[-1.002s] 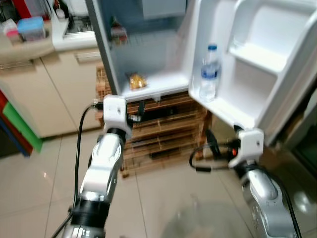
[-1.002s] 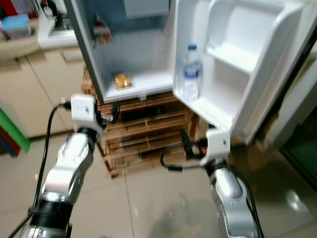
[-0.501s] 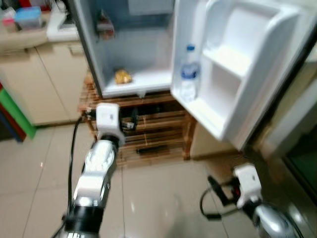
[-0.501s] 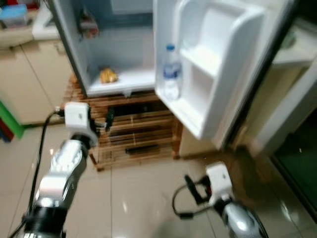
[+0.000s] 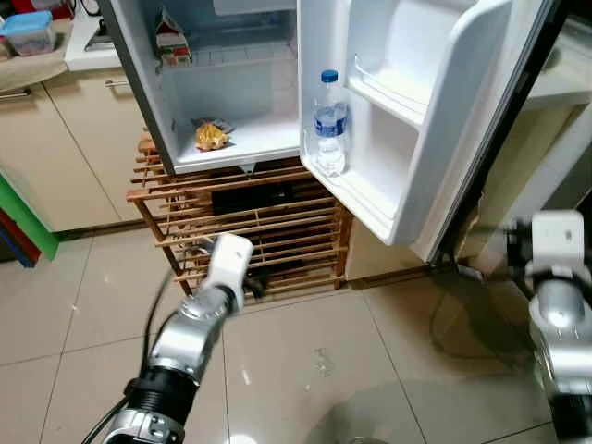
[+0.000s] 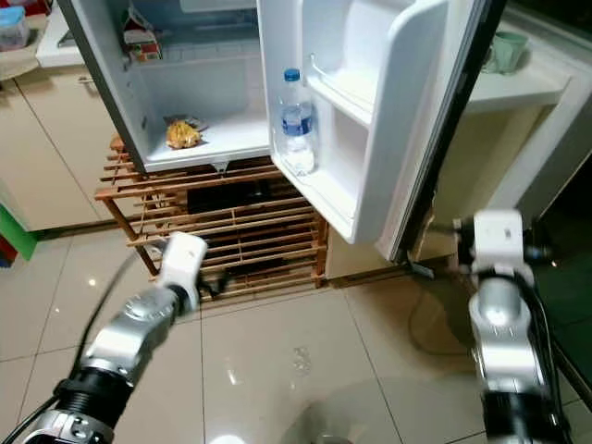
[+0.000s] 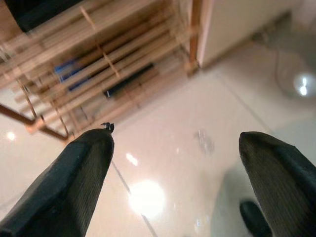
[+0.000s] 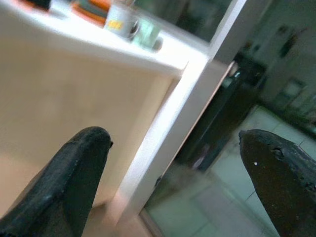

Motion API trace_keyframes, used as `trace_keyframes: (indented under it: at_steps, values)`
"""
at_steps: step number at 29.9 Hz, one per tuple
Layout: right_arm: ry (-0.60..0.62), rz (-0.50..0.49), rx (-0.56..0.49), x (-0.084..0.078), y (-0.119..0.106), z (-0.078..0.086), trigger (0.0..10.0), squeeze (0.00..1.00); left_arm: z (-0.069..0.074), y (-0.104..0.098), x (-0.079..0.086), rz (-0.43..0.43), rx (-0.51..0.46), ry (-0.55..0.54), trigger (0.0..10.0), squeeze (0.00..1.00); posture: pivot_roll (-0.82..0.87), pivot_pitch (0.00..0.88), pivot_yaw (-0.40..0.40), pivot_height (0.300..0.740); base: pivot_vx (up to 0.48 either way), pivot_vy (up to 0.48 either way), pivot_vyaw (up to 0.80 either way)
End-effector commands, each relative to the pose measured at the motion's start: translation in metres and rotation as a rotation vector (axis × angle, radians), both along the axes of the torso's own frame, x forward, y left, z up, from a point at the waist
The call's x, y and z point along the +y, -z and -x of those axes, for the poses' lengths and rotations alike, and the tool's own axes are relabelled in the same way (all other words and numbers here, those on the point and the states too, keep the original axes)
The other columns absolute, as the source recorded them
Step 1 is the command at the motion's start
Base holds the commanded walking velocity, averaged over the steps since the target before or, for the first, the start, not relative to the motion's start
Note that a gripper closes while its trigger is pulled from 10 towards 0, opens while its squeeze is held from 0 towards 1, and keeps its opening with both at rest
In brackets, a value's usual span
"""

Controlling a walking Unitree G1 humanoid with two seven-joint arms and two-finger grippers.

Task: Restocking fridge

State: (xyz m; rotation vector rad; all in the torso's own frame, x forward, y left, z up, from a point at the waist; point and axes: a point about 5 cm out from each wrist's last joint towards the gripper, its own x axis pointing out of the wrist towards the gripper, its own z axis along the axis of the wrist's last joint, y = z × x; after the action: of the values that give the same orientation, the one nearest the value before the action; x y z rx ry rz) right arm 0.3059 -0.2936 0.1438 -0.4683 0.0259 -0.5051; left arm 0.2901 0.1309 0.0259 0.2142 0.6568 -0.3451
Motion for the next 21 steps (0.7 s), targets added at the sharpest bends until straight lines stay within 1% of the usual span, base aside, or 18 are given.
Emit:
trace_keyframes:
  at_steps: [1, 4, 7, 8, 11, 12, 14, 15, 17, 18, 20, 21]
  values:
    - [0.023, 0.002, -0.013, -0.004, -0.004, -0.005, 10.0, 0.00, -0.003, -0.002, 0.010, -0.047, 0.006, 0.008, 10.0, 0.00, -0.17, 0.017, 0.037, 0.740, 0.000, 0.000, 0.00]
    - [0.012, -0.011, -0.045, -0.002, -0.013, -0.014, 10.0, 0.00, -0.004, -0.001, 0.014, -0.066, 0.008, 0.006, 10.0, 0.00, -0.17, 0.011, 0.035, 0.740, 0.000, 0.000, 0.00]
    - [-0.098, -0.064, -0.090, 0.013, -0.025, -0.026, 10.0, 0.00, -0.003, 0.003, 0.018, -0.092, 0.028, 0.015, 10.0, 0.00, -0.16, 0.009, 0.032, 0.740, 0.000, 0.000, 0.00]
    - [-0.190, -0.083, -0.070, 0.026, -0.026, -0.031, 10.0, 0.00, -0.001, 0.006, 0.020, -0.103, 0.055, 0.030, 10.0, 0.00, -0.16, 0.009, 0.032, 0.740, 0.000, 0.000, 0.00]
    - [-0.256, -0.088, -0.001, 0.038, -0.018, -0.035, 10.0, 0.00, 0.000, 0.009, 0.021, -0.112, 0.076, 0.051, 10.0, 0.00, -0.16, 0.010, 0.034, 0.740, 0.000, 0.000, 0.00]
    - [-0.296, -0.113, 0.015, 0.046, -0.015, -0.036, 10.0, 0.00, 0.002, 0.012, 0.021, -0.122, 0.086, 0.077, 10.0, 0.00, -0.16, 0.010, 0.035, 0.740, 0.000, 0.000, 0.00]
    - [-0.404, -0.171, 0.033, 0.066, -0.013, -0.035, 10.0, 0.00, 0.004, 0.015, 0.022, -0.140, 0.096, 0.105, 10.0, 0.00, -0.17, 0.011, 0.040, 0.740, 0.000, 0.000, 0.00]
    - [-0.493, -0.216, 0.037, 0.081, -0.014, -0.033, 10.0, 0.00, 0.004, 0.017, 0.022, -0.154, 0.102, 0.118, 10.0, 0.00, -0.17, 0.011, 0.043, 0.740, 0.000, 0.000, 0.00]
    - [-0.626, -0.277, 0.042, 0.104, -0.017, -0.029, 10.0, 0.00, 0.005, 0.020, 0.023, -0.171, 0.115, 0.133, 10.0, 0.00, -0.17, 0.012, 0.047, 0.740, 0.000, 0.000, 0.00]
    - [-0.673, -0.296, 0.045, 0.111, -0.018, -0.027, 10.0, 0.00, 0.006, 0.021, 0.024, -0.176, 0.121, 0.140, 10.0, 0.00, -0.17, 0.012, 0.047, 0.740, 0.000, 0.000, 0.00]
    - [-0.912, -0.454, 0.060, 0.144, -0.029, -0.012, 10.0, 0.00, 0.011, 0.028, 0.024, -0.194, 0.150, 0.172, 10.0, 0.00, -0.18, 0.012, 0.049, 0.740, 0.000, 0.000, 0.00]
    - [-1.042, -0.533, 0.070, 0.159, -0.035, -0.001, 10.0, 0.00, 0.013, 0.031, 0.024, -0.192, 0.164, 0.181, 10.0, 0.00, -0.18, 0.013, 0.050, 0.740, 0.000, 0.000, 0.00]
